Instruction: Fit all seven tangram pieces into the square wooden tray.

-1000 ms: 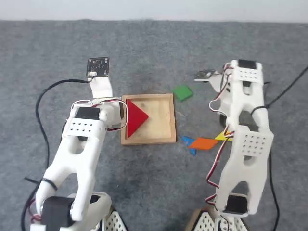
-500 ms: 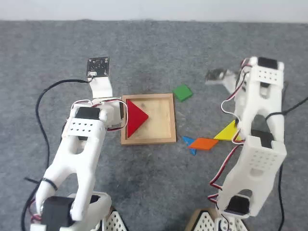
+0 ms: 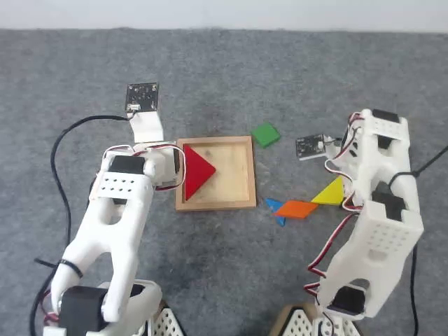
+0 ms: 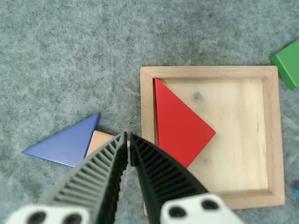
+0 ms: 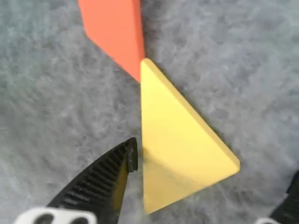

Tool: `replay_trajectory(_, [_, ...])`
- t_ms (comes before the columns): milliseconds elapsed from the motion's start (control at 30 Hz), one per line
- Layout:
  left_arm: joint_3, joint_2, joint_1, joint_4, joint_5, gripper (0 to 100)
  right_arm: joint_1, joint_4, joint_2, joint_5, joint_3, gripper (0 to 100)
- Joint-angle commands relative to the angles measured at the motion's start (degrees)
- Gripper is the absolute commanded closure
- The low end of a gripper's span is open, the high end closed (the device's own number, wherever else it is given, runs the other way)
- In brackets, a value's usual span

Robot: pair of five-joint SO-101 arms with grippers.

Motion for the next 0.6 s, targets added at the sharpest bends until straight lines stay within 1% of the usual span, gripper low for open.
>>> replay_trajectory(0, [-3.3,-0.88,-0.26,-0.09,-0.7,98,2.33,-4.53,-2.33,0.09,2.55,52.7])
replay_trajectory(100, [-3.3,-0.88,-0.26,-0.09,-0.7,98,2.15,-6.9,-2.33,-1.93,4.31,52.7])
replay_trajectory(300, [-3.3,-0.88,-0.26,-0.09,-0.7,98,1.98,-7.34,-2.68,-2.02,4.75,53.7])
replay_trajectory(500, [-3.3,-0.88,-0.26,0.0,-0.7,98,1.98,-7.25,-3.03,-2.29,4.75,70.7])
replay_trajectory(567, [-3.3,-0.88,-0.26,0.0,-0.7,98,1.98,-7.25,-3.03,-2.29,4.75,73.0])
